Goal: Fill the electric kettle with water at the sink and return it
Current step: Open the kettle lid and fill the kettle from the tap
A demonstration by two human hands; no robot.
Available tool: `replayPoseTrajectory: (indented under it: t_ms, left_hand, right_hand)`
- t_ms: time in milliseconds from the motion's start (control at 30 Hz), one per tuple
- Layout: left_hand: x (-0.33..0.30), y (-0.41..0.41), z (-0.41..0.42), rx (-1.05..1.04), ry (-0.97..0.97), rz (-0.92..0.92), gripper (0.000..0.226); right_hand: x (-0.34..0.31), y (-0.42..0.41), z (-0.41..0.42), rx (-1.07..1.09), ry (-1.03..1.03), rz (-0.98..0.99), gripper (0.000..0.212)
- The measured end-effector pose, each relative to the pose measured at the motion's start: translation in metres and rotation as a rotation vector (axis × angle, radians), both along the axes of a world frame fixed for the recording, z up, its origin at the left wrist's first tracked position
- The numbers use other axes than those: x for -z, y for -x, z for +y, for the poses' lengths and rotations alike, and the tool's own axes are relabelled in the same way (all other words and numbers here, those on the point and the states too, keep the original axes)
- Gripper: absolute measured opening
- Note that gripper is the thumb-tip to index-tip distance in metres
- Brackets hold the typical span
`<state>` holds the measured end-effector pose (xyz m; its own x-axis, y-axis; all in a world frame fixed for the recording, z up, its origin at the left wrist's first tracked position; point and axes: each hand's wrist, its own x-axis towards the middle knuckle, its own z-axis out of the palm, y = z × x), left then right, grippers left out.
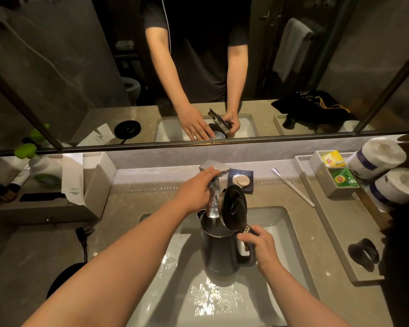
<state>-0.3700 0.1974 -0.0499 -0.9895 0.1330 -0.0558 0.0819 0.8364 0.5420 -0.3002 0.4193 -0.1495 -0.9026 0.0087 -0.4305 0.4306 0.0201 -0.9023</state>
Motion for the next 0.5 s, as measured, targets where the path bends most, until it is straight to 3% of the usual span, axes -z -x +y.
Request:
replayPoseTrajectory:
  t_ms: [200, 500]
  left_hand:
    - [-0.0011, 0.0007, -0.0001, 0.014, -0.018, 0.005, 0.052]
    - [-0.0023, 0.0003, 0.0000, 0.012, -0.015, 0.000, 0.053]
  right_hand:
    - [-0.0022, 0.0000, -0.0005, -0.003, 0.024, 0.006, 0.034]
    - [-0.0002, 0.0014, -0.0003, -0.018, 0.031, 0.018, 0.029]
